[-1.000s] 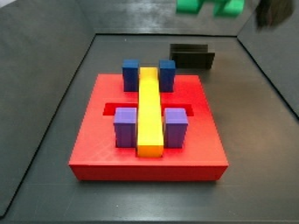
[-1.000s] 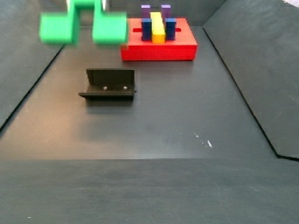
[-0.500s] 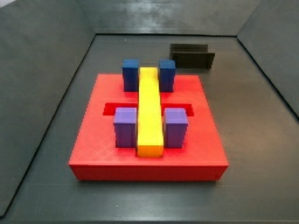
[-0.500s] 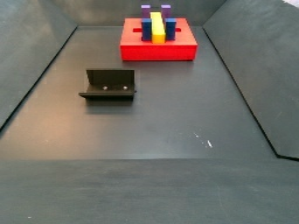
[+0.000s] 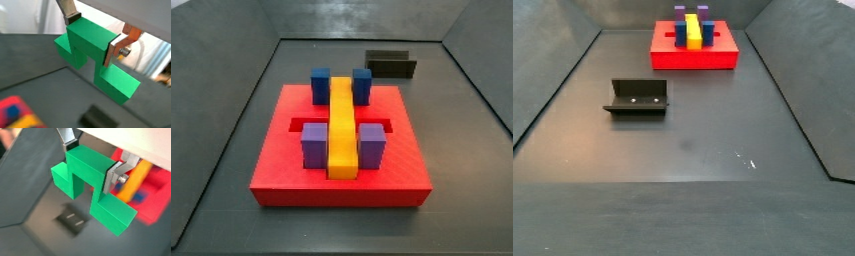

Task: Pick up the green object. Move up. Place the green object on the fixture. Regrasp the green object. Move to above the board. Insert the green object.
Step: Move to above the board, then insert the green object.

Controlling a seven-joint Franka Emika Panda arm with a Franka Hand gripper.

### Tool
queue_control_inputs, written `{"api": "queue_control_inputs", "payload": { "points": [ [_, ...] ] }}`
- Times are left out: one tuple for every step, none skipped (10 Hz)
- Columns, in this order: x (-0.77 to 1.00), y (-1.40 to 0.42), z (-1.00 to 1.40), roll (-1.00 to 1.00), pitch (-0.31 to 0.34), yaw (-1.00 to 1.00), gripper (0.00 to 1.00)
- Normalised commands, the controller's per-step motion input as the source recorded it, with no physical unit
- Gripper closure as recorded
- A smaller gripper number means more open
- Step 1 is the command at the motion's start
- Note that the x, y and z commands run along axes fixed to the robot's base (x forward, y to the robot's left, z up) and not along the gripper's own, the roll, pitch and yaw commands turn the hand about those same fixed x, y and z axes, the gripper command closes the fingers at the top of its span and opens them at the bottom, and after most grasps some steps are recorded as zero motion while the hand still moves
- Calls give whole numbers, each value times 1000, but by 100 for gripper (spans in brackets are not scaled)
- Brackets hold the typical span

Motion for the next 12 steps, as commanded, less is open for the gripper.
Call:
{"api": "queue_control_inputs", "payload": {
  "points": [
    [-1218,-1400,261,-1000,69,157,100],
    [-508,-510,93,-1000,37,160,100],
    [-290,-259,32,-1000,29,159,100],
    [-103,-80,20,-1000,26,136,100],
    [-95,-70,28,-993,-4,133,100],
    [-85,-6,-2,-689,-40,75,100],
    [-75,11,8,-489,-50,45,100],
    [-50,8,-1,-284,-47,20,100],
    [-39,9,-4,-218,-37,11,100],
    [83,0,-531,-190,-146,0,100],
    [9,0,-454,-259,-246,0,100],
    [3,0,-343,-324,-260,0,100]
  ]
}}
